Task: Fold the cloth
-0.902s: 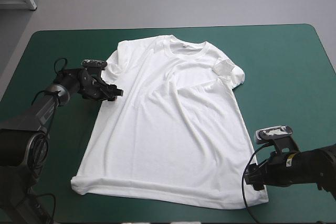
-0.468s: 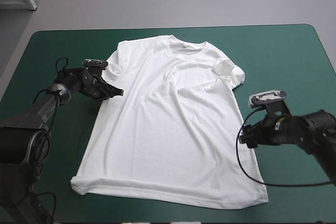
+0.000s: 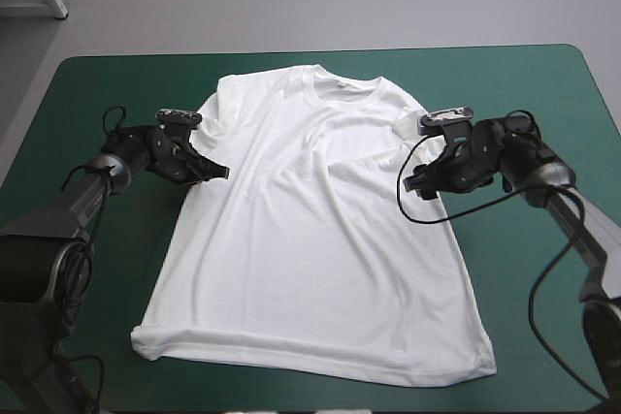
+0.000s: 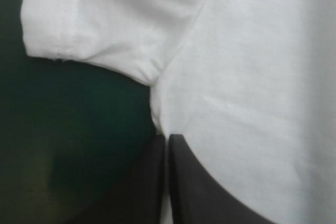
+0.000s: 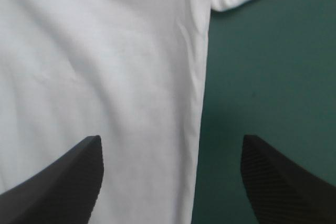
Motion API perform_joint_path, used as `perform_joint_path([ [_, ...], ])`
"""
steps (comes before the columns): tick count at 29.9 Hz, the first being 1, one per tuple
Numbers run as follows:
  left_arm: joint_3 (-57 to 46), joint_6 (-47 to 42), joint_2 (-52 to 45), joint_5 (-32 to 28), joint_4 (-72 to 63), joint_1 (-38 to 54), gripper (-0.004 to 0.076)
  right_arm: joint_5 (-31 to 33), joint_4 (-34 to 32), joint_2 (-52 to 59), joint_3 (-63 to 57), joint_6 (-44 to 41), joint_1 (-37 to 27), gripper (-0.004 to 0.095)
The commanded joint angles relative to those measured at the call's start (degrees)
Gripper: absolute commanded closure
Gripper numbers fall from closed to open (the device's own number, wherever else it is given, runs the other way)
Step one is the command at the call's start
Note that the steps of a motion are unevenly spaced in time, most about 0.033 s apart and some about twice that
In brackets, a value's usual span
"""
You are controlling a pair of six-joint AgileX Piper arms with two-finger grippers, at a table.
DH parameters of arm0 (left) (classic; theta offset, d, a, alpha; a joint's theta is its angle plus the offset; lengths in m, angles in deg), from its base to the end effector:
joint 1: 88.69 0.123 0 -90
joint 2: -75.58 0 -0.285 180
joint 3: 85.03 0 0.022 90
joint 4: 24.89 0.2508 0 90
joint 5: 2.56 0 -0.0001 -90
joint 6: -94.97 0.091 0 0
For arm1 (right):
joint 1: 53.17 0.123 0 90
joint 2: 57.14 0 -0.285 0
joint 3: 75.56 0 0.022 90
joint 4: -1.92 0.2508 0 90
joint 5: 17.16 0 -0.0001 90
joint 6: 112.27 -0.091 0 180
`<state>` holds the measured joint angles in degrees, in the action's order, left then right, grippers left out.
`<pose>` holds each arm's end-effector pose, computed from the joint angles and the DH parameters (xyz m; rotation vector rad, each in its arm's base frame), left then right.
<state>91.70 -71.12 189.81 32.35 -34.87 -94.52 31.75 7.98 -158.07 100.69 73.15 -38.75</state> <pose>0.3891 -0.0488 0.2066 0.2989 2.6334 -0.1325 0.3301 0.0924 0.2794 -0.3951 2.6552 0.1780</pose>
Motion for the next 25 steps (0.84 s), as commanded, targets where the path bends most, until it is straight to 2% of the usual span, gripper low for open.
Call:
perform_joint_path([
  [1, 0.90, 0.00, -2.04, 0.58, -0.59, -0.12, 0.0703, -0.58, 0.47, -3.40, 6.13, 1.21, -0.45, 0.0235],
  [11, 0.90, 0.25, -2.01, 0.62, -0.84, -0.12, 0.0703, -2.22, 1.40, -14.10, 10.55, 1.21, -0.45, 0.0265],
  [14, 0.90, 0.25, -2.01, 0.72, -0.84, -0.12, 0.0703, -3.93, 1.51, -15.28, 10.55, 1.21, -0.45, 0.0388],
  [20, 0.90, -0.44, -2.12, 1.07, -0.98, -0.12, 0.0703, -6.04, 2.96, -14.64, 10.97, 1.21, -0.45, 0.0896],
  [25, 2.66, -0.43, -3.47, 1.96, -1.05, -0.12, 0.0703, -4.94, 2.96, -12.90, 13.12, 2.28, -0.45, 0.0925],
])
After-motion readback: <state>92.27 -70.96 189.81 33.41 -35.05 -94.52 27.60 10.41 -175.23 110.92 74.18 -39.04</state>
